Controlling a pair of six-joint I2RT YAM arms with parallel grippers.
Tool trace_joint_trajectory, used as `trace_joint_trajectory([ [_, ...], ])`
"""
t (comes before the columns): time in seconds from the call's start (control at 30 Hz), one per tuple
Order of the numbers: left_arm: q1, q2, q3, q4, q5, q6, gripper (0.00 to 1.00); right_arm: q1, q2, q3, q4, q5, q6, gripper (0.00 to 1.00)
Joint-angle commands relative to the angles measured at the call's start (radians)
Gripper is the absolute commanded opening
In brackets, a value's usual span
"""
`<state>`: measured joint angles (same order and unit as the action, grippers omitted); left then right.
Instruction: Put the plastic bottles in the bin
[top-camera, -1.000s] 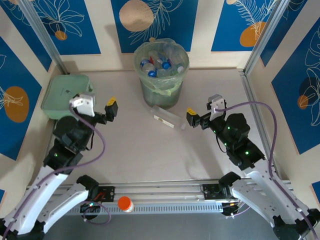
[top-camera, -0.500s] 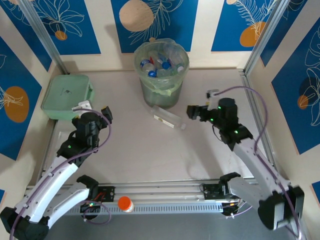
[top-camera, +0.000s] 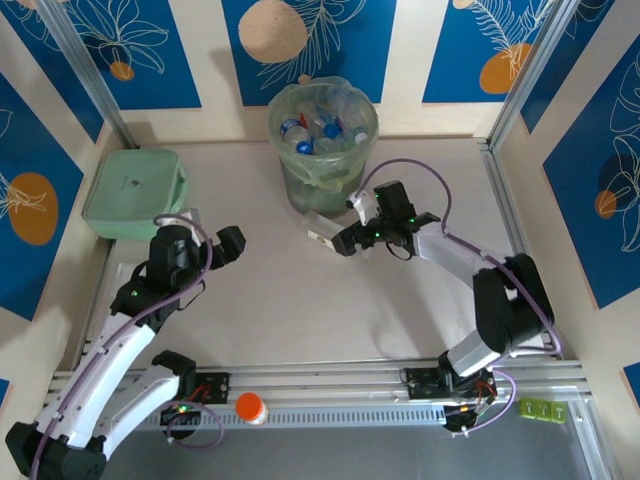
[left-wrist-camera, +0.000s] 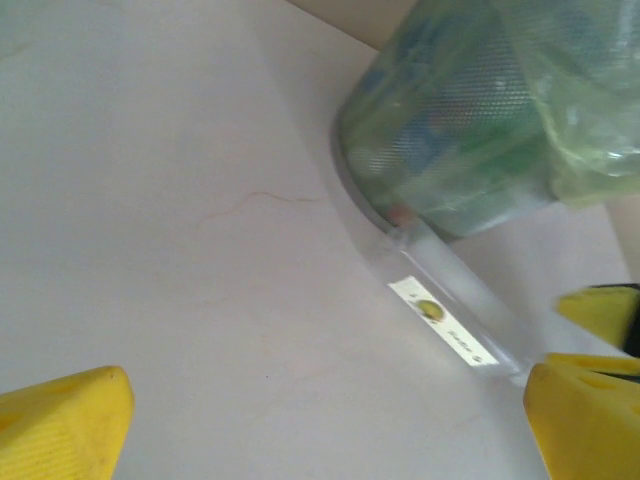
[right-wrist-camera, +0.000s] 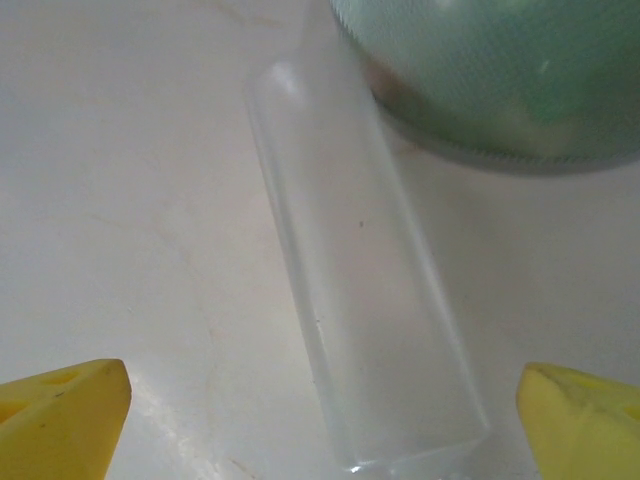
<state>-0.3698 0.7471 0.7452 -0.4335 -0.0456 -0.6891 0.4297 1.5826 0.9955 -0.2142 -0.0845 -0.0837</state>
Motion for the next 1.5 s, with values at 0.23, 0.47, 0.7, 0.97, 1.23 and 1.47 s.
trace_joint_trajectory([
  [0.23, 0.011, -0.032, 0.01, 0.062, 0.12, 0.062, 0.98, 0.032, 0.233, 0.226, -0.206, -0.048, -0.032, 0.98],
  [0.47, 0.011, -0.027, 0.002, 0.081, 0.118, 0.076, 0.97, 0.086, 0.298, 0.276, -0.264, 0.086, -0.001, 0.85],
  [0.7, 0.011, -0.022, 0.001, 0.092, 0.124, 0.086, 0.96, 0.141, 0.308, 0.27, -0.242, 0.232, -0.023, 0.81],
  [0.97, 0.01, -0.017, 0.006, 0.088, 0.128, 0.094, 0.97, 0.195, 0.332, 0.272, -0.241, 0.351, -0.078, 0.79],
  [1.23, 0.01, -0.014, 0.023, 0.076, 0.14, 0.098, 0.96, 0.22, 0.255, 0.239, -0.238, 0.295, -0.12, 0.58],
  [1.47, 0.011, -0.031, 0.036, 0.089, 0.181, 0.089, 0.99, 0.242, 0.089, 0.177, -0.24, 0.223, -0.126, 0.57],
])
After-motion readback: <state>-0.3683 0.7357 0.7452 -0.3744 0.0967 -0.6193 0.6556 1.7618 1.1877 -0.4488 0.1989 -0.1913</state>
